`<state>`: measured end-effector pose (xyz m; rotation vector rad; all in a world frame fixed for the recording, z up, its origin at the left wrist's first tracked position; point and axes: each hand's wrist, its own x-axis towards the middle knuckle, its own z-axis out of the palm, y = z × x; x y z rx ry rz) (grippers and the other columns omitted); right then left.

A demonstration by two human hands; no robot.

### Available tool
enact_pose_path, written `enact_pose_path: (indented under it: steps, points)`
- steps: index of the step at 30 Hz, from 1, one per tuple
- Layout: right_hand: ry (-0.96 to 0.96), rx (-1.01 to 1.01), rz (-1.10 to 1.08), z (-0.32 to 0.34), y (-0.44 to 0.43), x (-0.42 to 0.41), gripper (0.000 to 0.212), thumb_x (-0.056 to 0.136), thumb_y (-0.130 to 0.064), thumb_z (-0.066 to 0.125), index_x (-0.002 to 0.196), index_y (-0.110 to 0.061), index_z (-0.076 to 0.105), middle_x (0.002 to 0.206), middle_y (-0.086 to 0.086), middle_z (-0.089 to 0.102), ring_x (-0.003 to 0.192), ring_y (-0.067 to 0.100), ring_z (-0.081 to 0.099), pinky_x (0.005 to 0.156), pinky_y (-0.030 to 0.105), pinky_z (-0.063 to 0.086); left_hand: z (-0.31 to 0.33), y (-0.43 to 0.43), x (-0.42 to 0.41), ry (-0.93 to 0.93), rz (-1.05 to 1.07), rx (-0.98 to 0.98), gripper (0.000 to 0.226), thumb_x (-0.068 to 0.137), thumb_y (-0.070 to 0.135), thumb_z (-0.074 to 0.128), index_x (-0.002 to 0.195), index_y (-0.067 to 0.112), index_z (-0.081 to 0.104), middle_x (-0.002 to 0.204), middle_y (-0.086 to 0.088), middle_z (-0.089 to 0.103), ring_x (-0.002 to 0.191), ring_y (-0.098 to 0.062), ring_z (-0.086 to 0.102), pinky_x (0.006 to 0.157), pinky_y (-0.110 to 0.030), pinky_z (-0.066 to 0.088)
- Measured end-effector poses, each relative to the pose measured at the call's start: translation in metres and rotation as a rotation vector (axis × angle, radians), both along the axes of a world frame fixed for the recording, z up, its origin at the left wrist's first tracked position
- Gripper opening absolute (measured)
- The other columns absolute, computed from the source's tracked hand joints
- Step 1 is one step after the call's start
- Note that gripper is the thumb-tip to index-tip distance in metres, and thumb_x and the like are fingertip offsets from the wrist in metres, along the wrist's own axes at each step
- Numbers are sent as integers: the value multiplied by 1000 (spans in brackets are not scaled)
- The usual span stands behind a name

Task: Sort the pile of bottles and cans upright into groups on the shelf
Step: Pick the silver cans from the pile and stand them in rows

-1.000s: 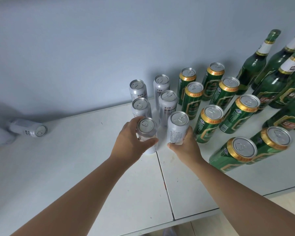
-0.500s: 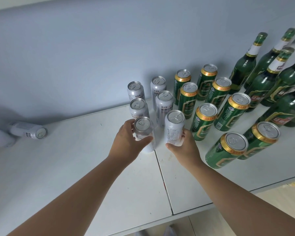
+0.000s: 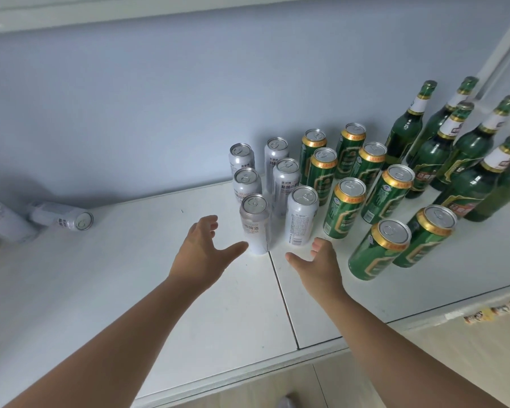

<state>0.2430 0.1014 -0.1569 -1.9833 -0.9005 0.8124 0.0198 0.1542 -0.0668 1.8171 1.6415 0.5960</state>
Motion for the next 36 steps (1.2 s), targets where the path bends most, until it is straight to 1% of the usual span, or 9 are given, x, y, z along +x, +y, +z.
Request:
enact_pose_path:
  steps: [2,5,10,14,19,22,27,32,36]
  points:
    - [-1,9,-8,2,-7,-15,78,81,-35,81,142,-7,43,137,8,50,127,24,51,100,31,41,0,-7,-18,13,-9,0,86,80,56,77,149,22,39,146,4,50,130,-10,51,99,-28,42]
    - [-19,13,-19,8,-19,-42,75,82,-34,81,141,-5,46,135,9,52,125,23,52,99,28,39,2,-18,-52,40,-37,4,83,81,57,75,148,23,41,145,6,50,130,-9,50,99,-27,42]
    - [-23,13,1,15,-43,-109,74,83,-33,81,141,-4,46,138,9,54,126,23,53,99,28,39,5,-42,-121,64,-77,-16,76,83,58,73,145,24,45,142,9,52,127,-7,52,103,-31,44]
    - [-16,11,56,16,-55,-172,70,82,-35,81,137,-8,50,136,8,57,124,21,56,101,32,43,6,-60,-181,65,-51,-18,70,84,55,73,141,22,49,137,6,55,124,-9,54,102,-31,46]
    - [22,12,158,22,-54,-241,63,82,-37,81,133,-12,53,130,5,60,117,17,58,94,29,43,10,-70,-252,30,36,-29,61,86,48,75,136,21,54,128,5,61,116,-8,57,93,-23,41]
    - [20,7,231,28,-47,-269,60,84,-36,80,133,-13,53,128,1,59,114,15,58,91,26,41,11,-66,-280,4,101,-27,60,85,46,76,134,19,56,126,4,61,113,-9,58,94,-26,43]
    - [-5,-16,340,29,-19,-297,61,84,-39,79,134,-16,53,129,-2,59,119,14,58,97,29,45,6,-55,-307,-28,197,-49,58,85,44,76,134,20,56,125,7,60,109,-7,56,91,-24,41]
    - [-8,-52,434,22,19,-314,60,84,-39,79,134,-16,54,131,-1,61,117,14,59,101,34,47,-2,-40,-330,-24,296,-88,57,86,42,76,133,19,56,124,6,60,110,-8,56,89,-23,40]
    - [-16,-70,520,14,52,-321,60,85,-40,77,136,-16,54,130,-2,61,116,12,59,97,28,45,-2,-15,-354,-7,387,-101,56,86,43,76,133,19,57,123,7,60,111,-9,57,91,-24,41]
